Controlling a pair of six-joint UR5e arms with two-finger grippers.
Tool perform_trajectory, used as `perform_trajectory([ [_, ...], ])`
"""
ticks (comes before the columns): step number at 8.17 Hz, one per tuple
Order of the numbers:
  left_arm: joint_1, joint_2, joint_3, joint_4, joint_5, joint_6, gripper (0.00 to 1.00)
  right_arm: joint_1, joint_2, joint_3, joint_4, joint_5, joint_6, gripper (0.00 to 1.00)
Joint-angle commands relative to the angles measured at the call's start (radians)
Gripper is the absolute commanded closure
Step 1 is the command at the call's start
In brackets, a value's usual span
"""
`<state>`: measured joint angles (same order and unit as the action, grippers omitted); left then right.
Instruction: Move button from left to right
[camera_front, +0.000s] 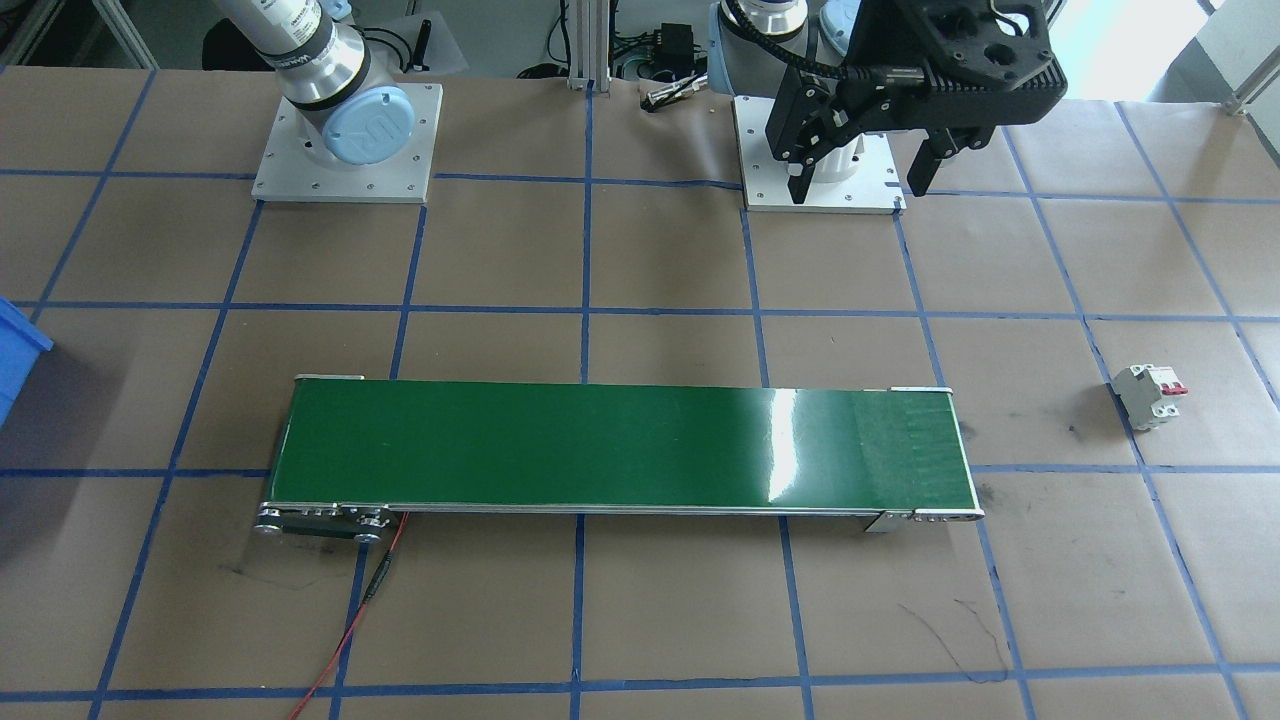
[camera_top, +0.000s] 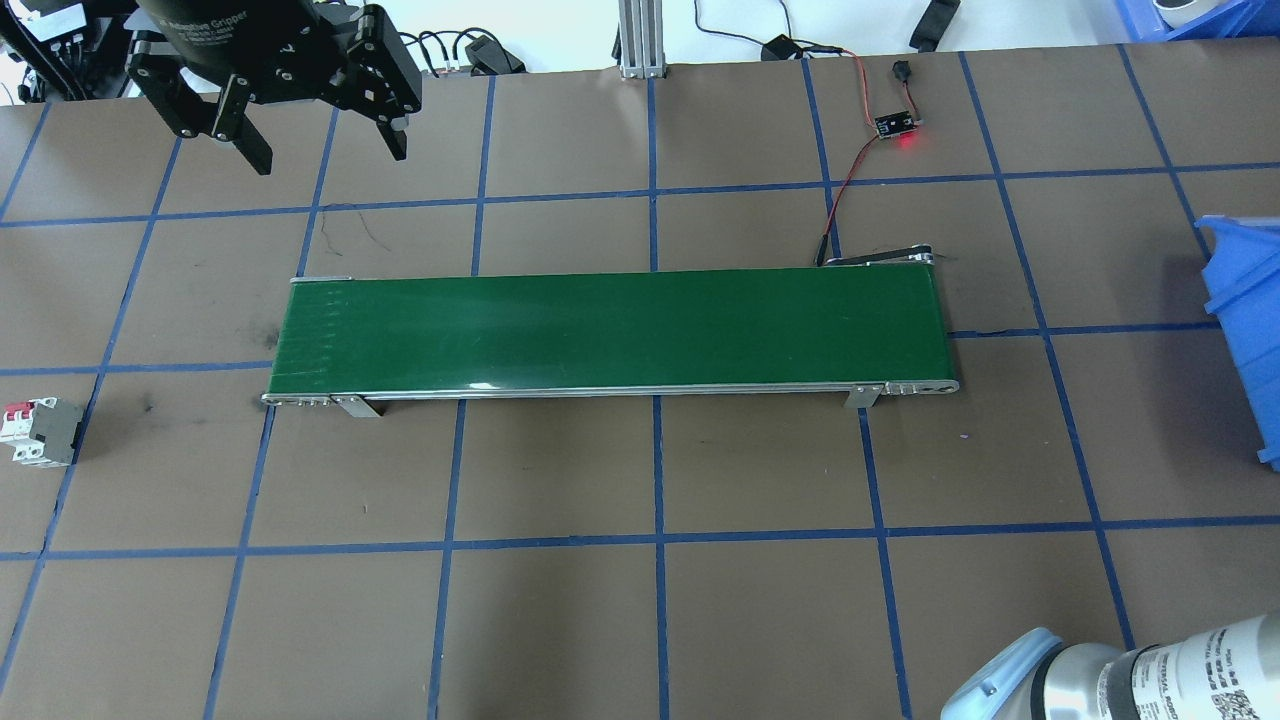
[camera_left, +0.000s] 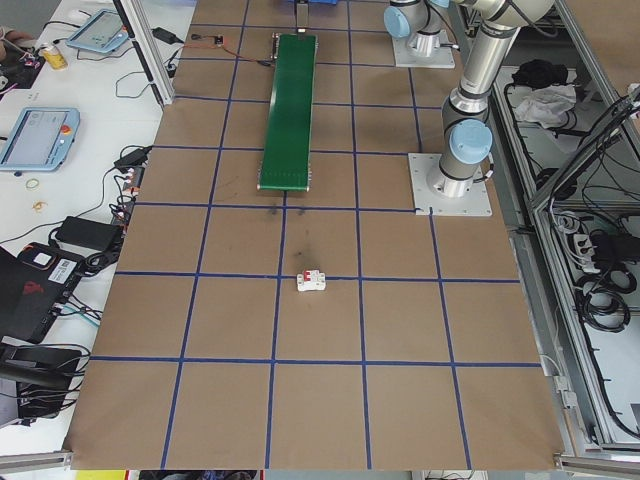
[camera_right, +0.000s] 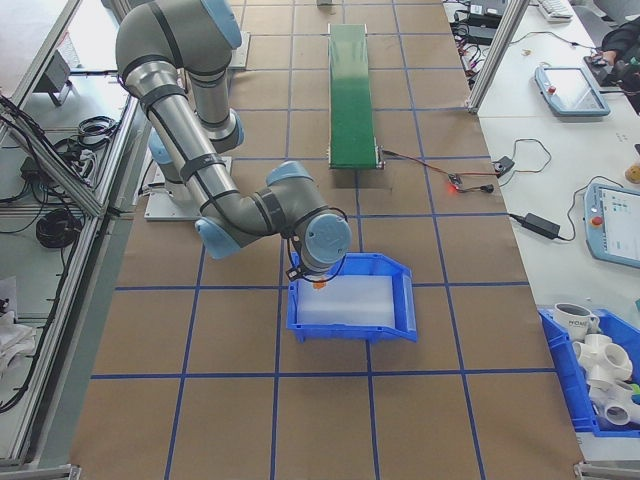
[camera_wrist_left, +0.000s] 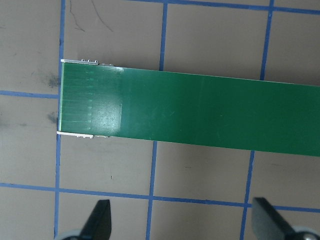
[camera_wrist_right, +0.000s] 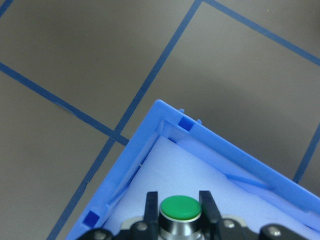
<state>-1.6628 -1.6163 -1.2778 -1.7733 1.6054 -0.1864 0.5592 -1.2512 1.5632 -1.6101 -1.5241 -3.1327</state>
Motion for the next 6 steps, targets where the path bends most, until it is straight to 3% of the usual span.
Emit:
perform_trajectory([
  [1,0.000,0.001,0.000,-0.002,0.001,-0.001,0.00,-0.008,0.079,-0.032,-0.063,0.070,-0.007,1.00],
  [3,0.000,0.003,0.000,0.000,-0.001,-0.004,0.00,-0.008,0.104,-0.032,-0.161,0.119,-0.013,1.00],
  [5,0.000,0.006,-0.002,0.000,0.001,-0.002,0.00,-0.007,0.111,-0.017,-0.189,0.151,-0.044,1.00],
  [6,0.000,0.006,-0.002,0.000,-0.001,-0.005,0.00,-0.007,0.108,-0.003,-0.211,0.180,-0.047,0.90],
])
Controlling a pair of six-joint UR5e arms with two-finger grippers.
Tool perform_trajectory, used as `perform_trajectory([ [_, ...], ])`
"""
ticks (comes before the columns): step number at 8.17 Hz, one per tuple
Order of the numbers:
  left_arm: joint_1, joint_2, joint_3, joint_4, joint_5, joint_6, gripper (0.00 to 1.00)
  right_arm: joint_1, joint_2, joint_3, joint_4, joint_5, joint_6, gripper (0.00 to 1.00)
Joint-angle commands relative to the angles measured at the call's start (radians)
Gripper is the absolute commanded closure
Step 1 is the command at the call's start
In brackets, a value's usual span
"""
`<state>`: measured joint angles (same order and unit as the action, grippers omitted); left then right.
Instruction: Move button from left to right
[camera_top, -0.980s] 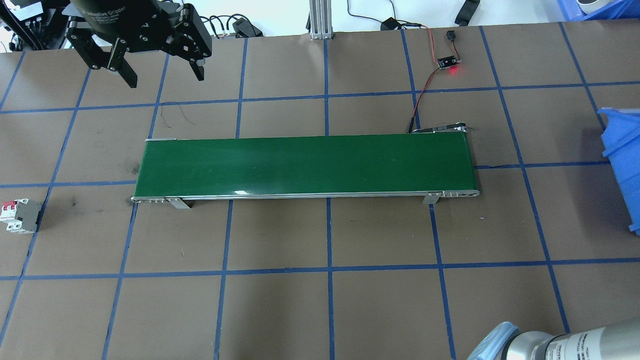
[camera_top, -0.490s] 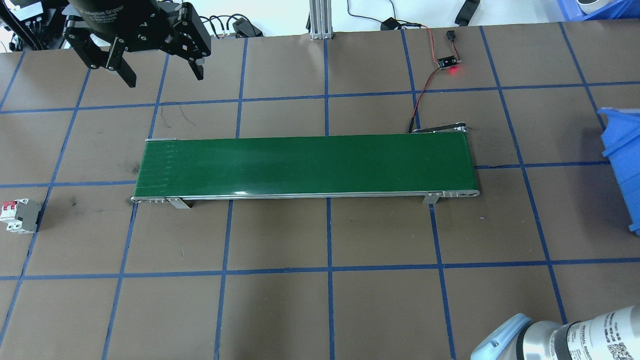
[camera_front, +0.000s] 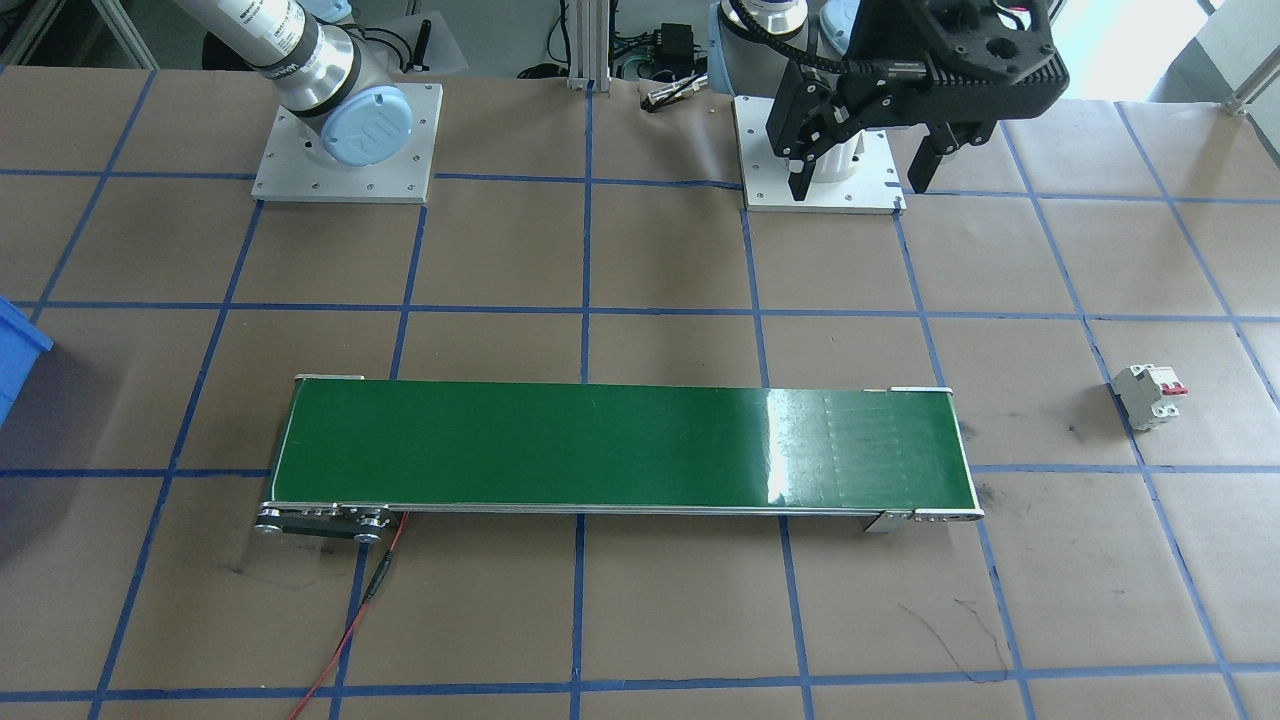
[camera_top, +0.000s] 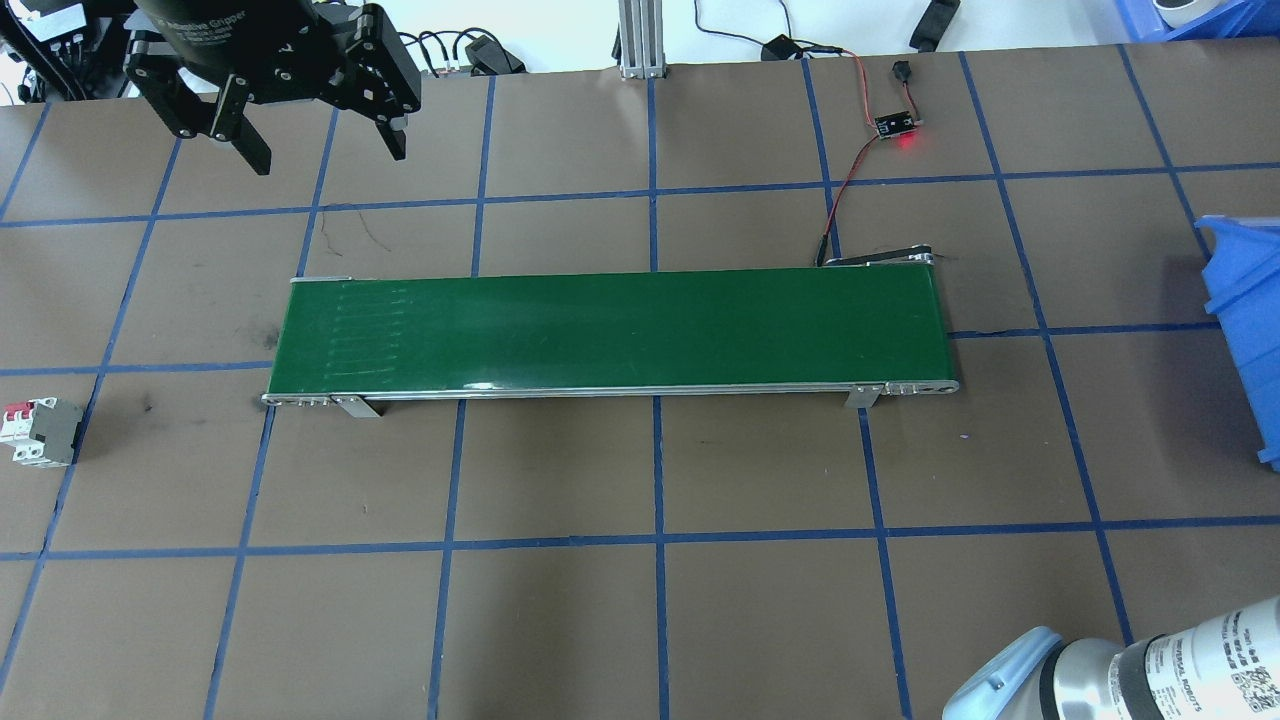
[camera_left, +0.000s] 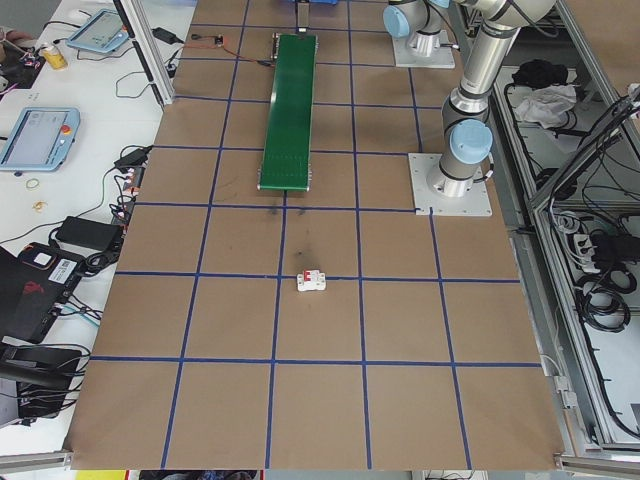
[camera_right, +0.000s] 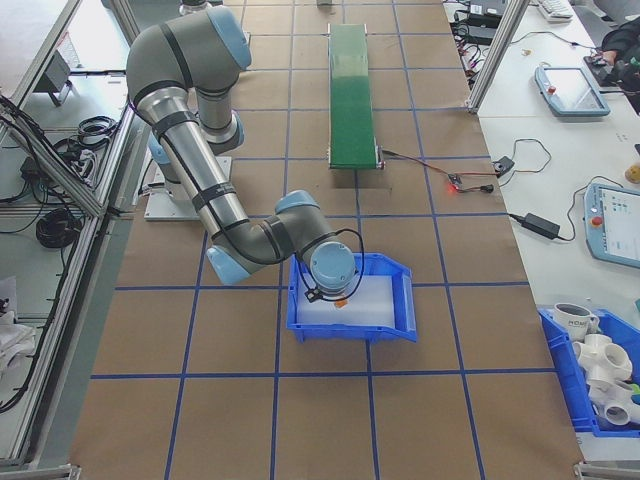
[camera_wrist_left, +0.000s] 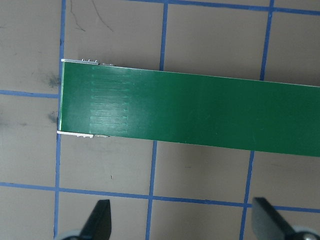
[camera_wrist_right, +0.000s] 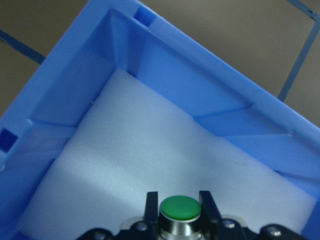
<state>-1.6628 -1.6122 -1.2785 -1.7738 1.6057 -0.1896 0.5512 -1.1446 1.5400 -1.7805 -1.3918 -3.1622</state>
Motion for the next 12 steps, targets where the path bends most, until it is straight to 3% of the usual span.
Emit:
perform_trajectory([
  [1,0.000,0.002,-0.001,0.001,-0.001,-0.004,0.00,0.003,0.000,0.028,-0.046,0.048,-0.016,0.68],
  [3,0.000,0.002,-0.001,0.001,-0.001,-0.004,0.00,0.007,-0.006,0.031,-0.046,0.048,-0.010,0.06],
  [4,0.000,0.002,-0.001,0.001,-0.001,-0.004,0.00,0.007,-0.009,0.029,-0.046,0.048,-0.005,0.00],
  [6,0.000,0.002,-0.001,0.001,-0.001,-0.004,0.00,0.010,-0.055,0.029,-0.048,0.047,0.022,0.00],
  [8,0.000,0.002,-0.001,-0.001,-0.001,-0.004,0.00,0.033,-0.177,0.031,-0.019,0.021,0.254,0.00],
  [10,0.000,0.002,-0.001,0.001,-0.001,-0.004,0.00,0.108,-0.292,0.029,0.065,-0.090,0.557,0.00],
  [11,0.000,0.002,-0.001,0.001,-0.001,-0.004,0.00,0.156,-0.341,0.029,0.078,-0.095,0.684,0.00],
  [12,0.000,0.002,-0.001,0.001,-0.001,-0.004,0.00,0.214,-0.383,0.029,0.096,-0.142,0.822,0.00],
])
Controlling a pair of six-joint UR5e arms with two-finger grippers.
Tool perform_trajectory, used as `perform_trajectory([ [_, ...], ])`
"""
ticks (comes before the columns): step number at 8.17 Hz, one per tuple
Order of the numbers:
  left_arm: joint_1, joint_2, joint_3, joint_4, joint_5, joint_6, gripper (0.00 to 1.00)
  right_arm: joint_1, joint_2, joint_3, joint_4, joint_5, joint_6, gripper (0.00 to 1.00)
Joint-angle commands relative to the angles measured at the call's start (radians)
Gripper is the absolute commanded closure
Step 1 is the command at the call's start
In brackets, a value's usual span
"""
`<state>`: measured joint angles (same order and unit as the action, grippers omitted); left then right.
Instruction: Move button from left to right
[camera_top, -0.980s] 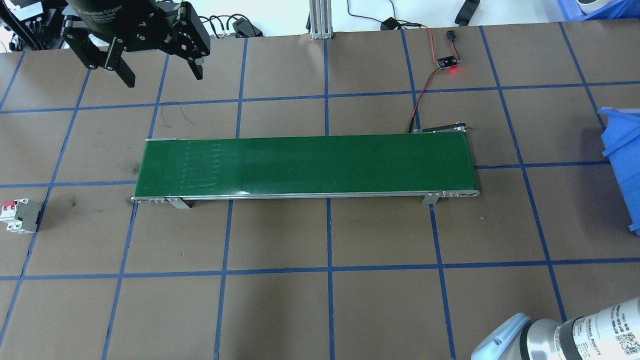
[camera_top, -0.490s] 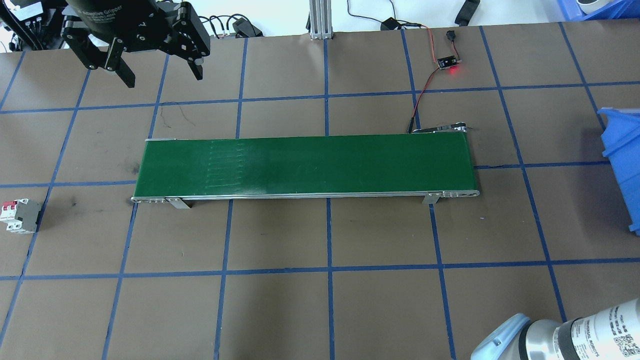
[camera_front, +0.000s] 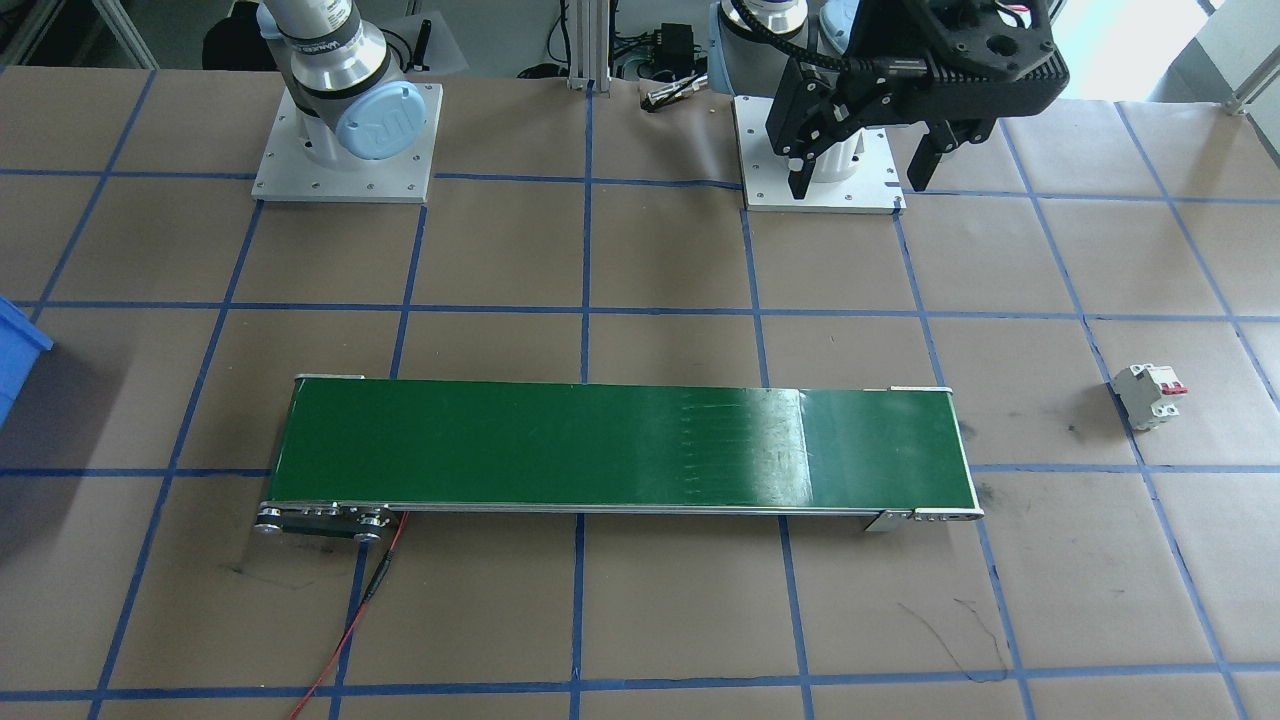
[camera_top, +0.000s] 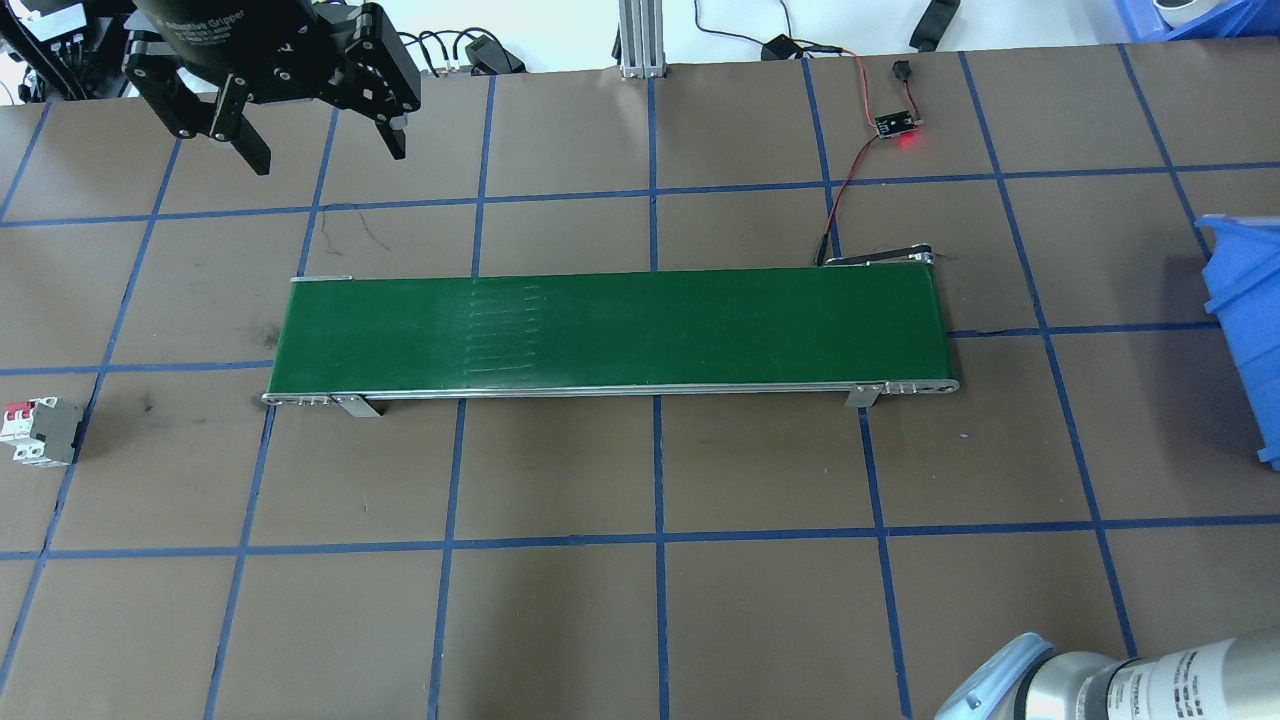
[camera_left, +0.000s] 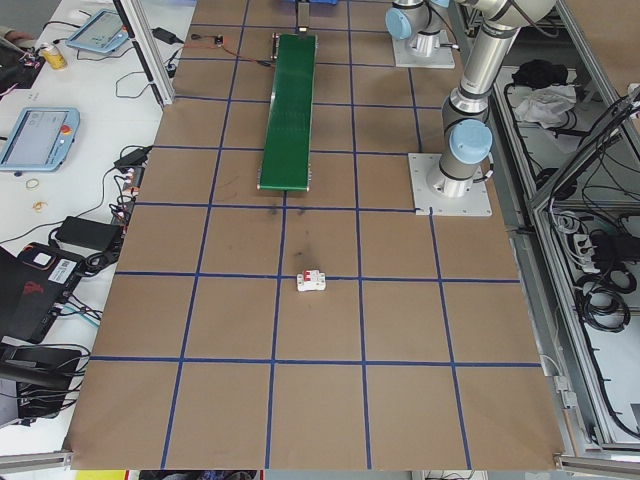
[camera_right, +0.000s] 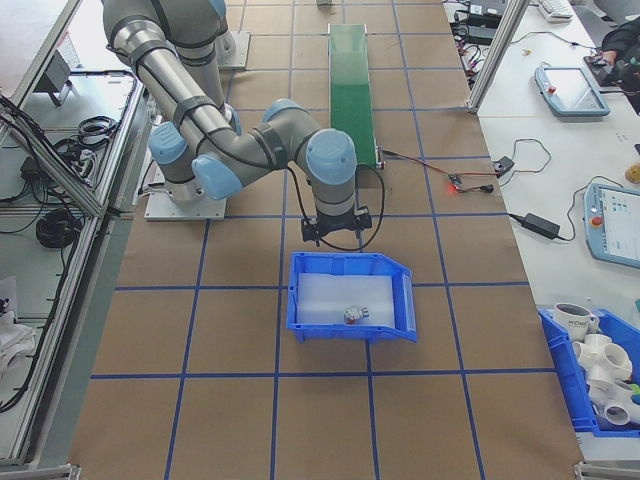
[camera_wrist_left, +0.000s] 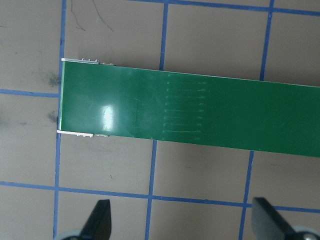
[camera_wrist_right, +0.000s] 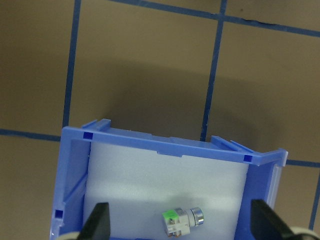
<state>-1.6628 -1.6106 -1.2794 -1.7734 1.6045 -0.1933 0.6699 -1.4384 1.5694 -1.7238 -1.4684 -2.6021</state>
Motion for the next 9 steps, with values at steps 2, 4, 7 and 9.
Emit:
perform_trajectory([
  [2,0.000,0.000,0.000,0.000,0.000,-0.002,0.00,0.262,-0.157,-0.002,0.091,-0.128,0.576,0.00],
  [4,0.000,0.000,0.000,0.000,0.000,-0.002,0.00,0.428,-0.198,-0.002,0.140,-0.119,0.905,0.00],
  [7,0.000,0.000,0.000,-0.001,0.000,0.000,0.00,0.721,-0.191,0.000,0.153,-0.125,1.503,0.00],
  [9,0.000,0.000,0.000,-0.001,0.000,-0.002,0.00,0.867,-0.191,0.000,0.155,-0.122,1.946,0.00],
])
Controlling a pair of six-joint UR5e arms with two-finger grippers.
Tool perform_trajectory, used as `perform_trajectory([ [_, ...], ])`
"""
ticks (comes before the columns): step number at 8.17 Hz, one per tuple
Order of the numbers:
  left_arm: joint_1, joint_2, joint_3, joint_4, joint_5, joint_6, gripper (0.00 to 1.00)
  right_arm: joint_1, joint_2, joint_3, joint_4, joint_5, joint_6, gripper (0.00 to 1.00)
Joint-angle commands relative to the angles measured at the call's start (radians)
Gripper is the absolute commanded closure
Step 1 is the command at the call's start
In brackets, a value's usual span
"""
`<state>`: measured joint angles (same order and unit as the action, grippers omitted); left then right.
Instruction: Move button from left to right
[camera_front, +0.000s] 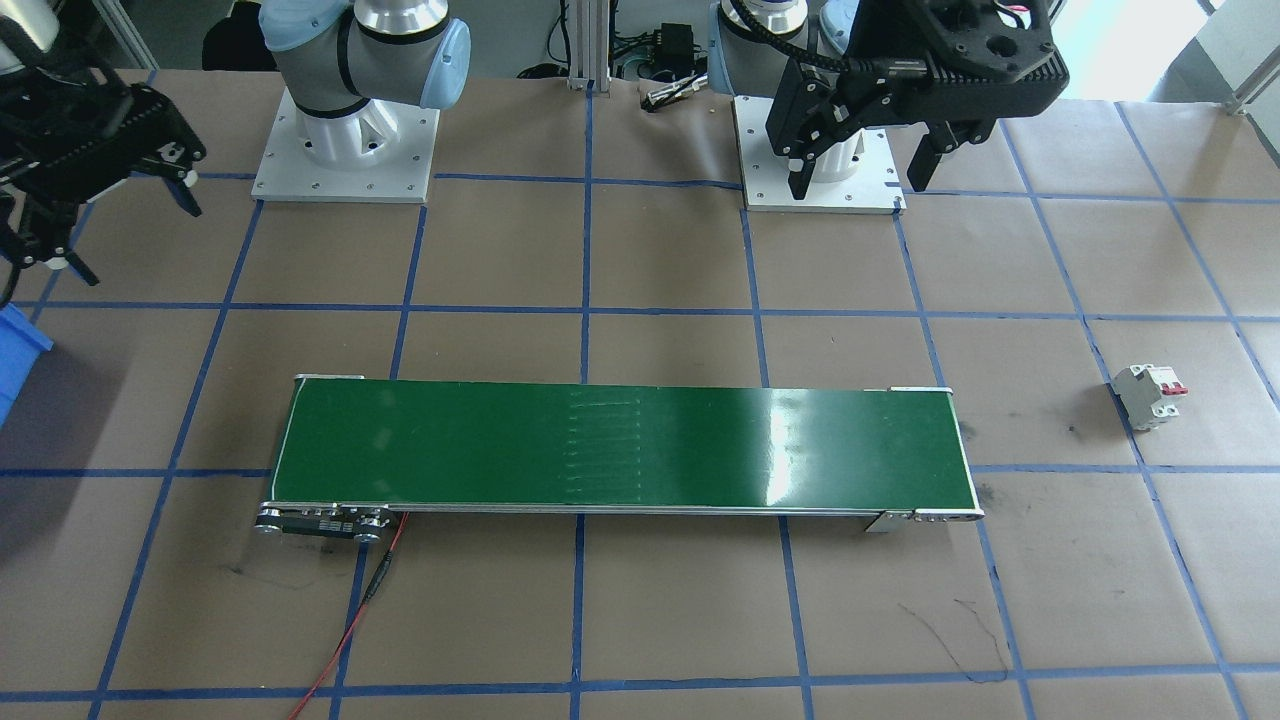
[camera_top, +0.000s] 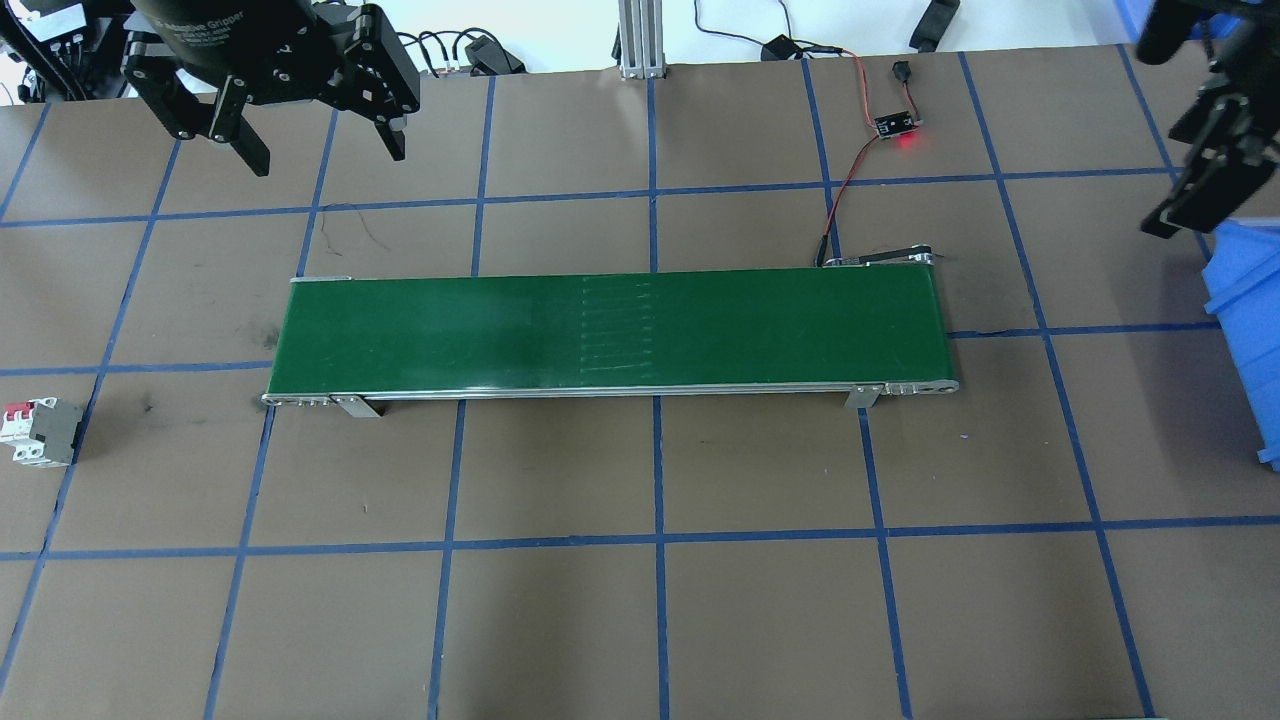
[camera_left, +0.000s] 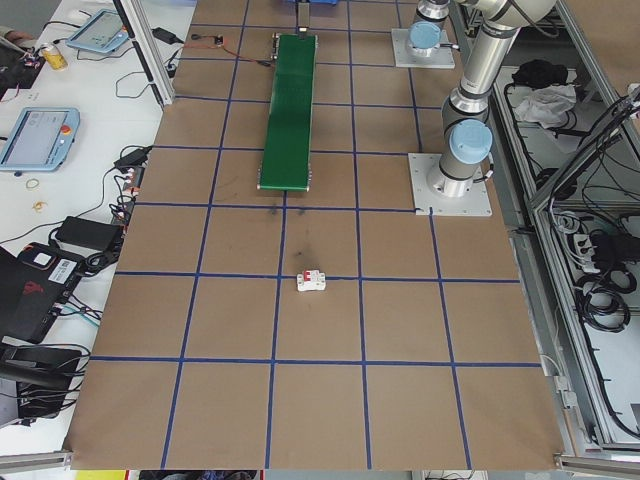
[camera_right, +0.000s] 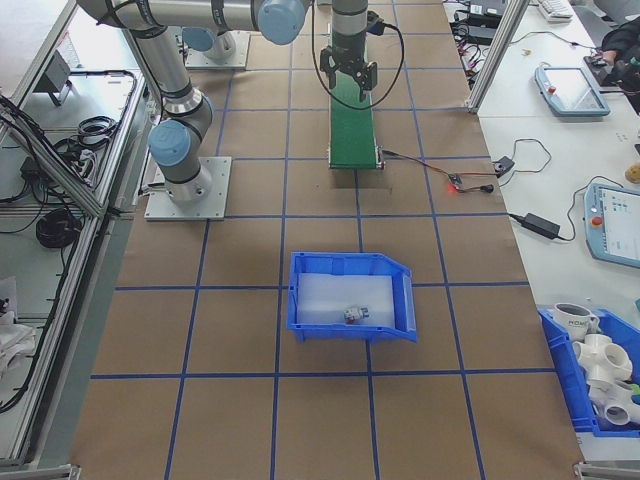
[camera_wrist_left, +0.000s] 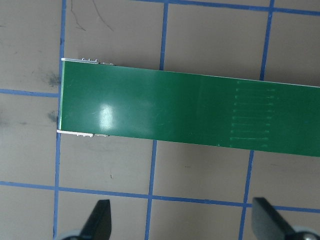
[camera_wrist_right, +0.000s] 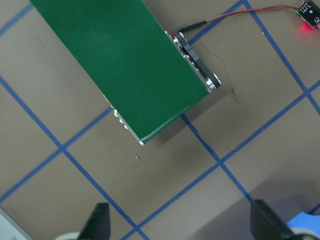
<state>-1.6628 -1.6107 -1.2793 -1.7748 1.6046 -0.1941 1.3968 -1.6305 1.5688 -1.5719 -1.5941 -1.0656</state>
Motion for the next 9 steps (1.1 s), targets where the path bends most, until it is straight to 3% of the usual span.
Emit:
perform_trajectory([
  [1,0.000,0.002,0.000,0.000,0.000,0.001,0.00,0.181,0.004,0.000,0.001,0.005,0.606,0.00],
  [4,0.000,0.000,0.000,0.001,0.000,0.001,0.00,0.255,0.003,0.000,0.003,0.010,1.002,0.00],
  [9,0.000,0.000,0.000,0.001,0.000,0.002,0.00,0.307,0.011,0.000,0.004,-0.004,1.009,0.00],
])
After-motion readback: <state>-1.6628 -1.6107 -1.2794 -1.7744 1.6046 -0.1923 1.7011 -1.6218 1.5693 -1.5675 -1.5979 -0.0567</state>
